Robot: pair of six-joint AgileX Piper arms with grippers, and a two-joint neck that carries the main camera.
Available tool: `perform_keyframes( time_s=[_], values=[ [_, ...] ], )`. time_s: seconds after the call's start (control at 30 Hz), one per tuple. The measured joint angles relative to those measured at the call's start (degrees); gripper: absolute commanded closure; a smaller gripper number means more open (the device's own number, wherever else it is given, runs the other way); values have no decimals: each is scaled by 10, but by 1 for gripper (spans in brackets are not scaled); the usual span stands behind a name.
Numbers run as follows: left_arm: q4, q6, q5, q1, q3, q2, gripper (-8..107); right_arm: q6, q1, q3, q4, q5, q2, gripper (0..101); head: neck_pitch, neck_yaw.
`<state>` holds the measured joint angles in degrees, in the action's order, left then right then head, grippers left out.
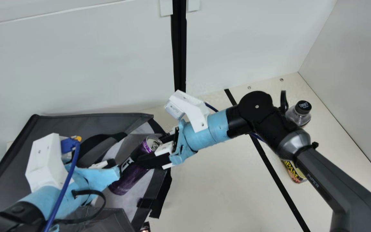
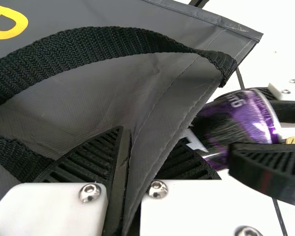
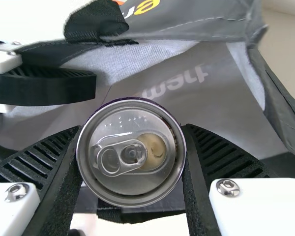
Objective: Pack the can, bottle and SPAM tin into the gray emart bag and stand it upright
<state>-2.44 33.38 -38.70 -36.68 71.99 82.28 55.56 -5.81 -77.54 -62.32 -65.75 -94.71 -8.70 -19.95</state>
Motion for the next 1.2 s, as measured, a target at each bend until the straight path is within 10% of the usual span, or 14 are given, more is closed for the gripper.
perform_keyframes(
  time_s=[0.93,1.2],
  values=[
    [0,0,0,0,0,0,107,30,-87,-7,-19,97,-81,101,0,1],
    [0,0,0,0,0,0,107,23,-102,-20,-17,106,-99,75,0,0]
  ],
)
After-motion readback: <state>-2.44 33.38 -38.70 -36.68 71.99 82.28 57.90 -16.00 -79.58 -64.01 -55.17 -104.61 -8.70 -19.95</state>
